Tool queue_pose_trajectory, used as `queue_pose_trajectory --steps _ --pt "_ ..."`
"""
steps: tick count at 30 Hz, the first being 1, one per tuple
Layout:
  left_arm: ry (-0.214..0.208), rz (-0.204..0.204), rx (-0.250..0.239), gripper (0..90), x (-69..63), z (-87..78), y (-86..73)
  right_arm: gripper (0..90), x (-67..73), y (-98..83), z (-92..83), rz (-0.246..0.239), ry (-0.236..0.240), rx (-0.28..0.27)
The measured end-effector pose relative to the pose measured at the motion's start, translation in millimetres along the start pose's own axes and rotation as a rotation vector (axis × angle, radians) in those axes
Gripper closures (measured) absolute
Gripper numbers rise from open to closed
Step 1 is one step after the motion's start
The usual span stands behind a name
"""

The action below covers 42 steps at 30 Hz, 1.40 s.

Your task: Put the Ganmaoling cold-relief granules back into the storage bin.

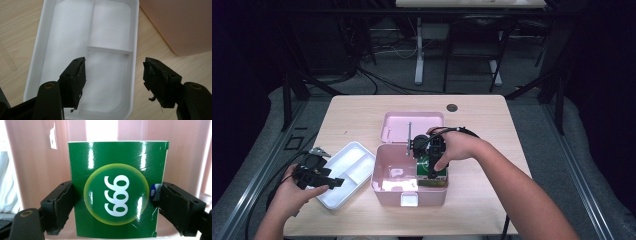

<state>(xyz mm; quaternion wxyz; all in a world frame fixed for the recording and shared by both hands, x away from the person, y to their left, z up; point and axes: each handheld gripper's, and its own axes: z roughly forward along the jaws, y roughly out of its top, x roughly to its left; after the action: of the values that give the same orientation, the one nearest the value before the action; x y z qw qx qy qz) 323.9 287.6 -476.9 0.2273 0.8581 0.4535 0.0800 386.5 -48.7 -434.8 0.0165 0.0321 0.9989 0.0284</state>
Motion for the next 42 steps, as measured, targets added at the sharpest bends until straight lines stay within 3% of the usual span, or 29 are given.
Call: queue_pose_trajectory --steps 24,28,42 --pt "0.004 0.003 0.008 34.9 -1.3 2.1 0.4 15.3 -2.9 0.9 29.4 0.011 0.009 0.017" --pt "0.005 0.006 0.010 34.9 -1.7 3.0 0.5 18.4 -2.7 0.6 29.4 0.013 0.007 0.033" --pt "0.004 0.011 0.015 36.4 -3.0 4.7 0.5 22.0 2.5 -6.8 12.7 0.054 -0.012 -0.006"
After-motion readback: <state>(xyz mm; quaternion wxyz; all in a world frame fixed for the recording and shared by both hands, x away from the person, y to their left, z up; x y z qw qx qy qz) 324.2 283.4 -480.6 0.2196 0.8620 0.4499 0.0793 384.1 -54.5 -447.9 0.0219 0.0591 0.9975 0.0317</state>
